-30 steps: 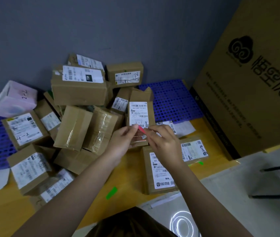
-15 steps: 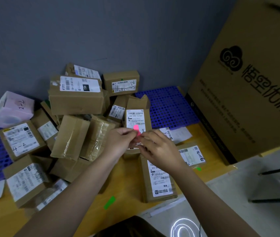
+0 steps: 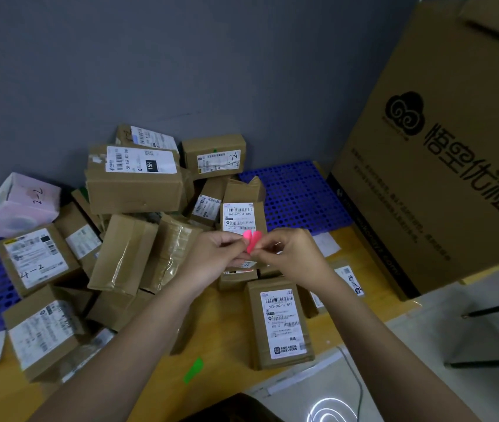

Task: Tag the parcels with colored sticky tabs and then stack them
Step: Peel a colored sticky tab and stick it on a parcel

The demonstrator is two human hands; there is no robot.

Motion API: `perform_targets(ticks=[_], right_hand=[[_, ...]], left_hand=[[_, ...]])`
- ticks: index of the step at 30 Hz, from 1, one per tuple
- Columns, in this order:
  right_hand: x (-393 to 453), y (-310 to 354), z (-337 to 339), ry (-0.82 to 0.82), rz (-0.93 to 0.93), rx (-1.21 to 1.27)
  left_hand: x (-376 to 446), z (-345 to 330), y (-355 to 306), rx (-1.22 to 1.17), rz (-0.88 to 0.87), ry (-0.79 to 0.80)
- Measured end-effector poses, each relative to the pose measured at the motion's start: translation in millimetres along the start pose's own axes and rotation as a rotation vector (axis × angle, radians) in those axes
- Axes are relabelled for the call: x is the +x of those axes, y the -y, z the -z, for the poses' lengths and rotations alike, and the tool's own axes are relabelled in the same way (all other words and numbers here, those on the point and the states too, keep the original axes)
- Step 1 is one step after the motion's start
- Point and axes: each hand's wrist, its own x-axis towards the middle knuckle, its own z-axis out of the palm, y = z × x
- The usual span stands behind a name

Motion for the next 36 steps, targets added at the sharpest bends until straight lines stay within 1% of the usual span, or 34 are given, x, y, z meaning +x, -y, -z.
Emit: perform_targets(ticks=[3,6,9,15,18,23,25,27,29,32,34,36], right_hand=[[0.2,1.6,7.1,0.076,-0.112,0.134],[-3.2,1.4,9.7,0.077,-0.134,0.194],[-7.6,-2.0,8.4,0.056,-0.111,0.164],[-13.8,-8.4,3.9,0.011,0.01,0.102],[-15.9,-12.0,5.8,0.017,0.071,-0.011],[-15.7,-15.7,-0.9,0.006,0.309,-0.394],[-14.6,-13.1,-2.3,-0.032,0.347,-0.449],[-14.2,-10.6,-3.3,-0.061,0.364,-0.447],[-13.8,-10.2,-3.6,-0.05,0.314,-0.377],[-11.0,-10.5,2.0,0.01,0.075,-0.109],[-9.4,-8.2,7.9,0.093,-0.08,0.076],[-8.6,-5.4,12.8,0.168,-0.157,0.192]], left_hand=[[-1.3,-4.5,-0.3,0.025,-0.035,-0.001],[-0.4,-8.1,0.7,0.009,-0.031,-0.014],[-0.3,-9.5,0.6,0.004,-0.019,-0.007],[-1.0,-9.9,0.3,-0.061,0.013,0.039],[-1.2,-9.2,0.0,-0.056,0.018,0.039],[0.0,-10.1,0.9,0.009,0.013,-0.003],[-1.5,-11.6,1.0,0.009,0.021,0.009],[-3.3,-13.4,1.3,-0.01,0.028,0.014],[-4.3,-15.1,2.0,-0.013,0.031,0.02],[-4.3,-14.6,3.6,0.021,0.042,0.051],[-3.9,-13.0,4.9,0.041,0.062,0.096],[-4.4,-12.1,5.4,0.023,0.087,0.133]])
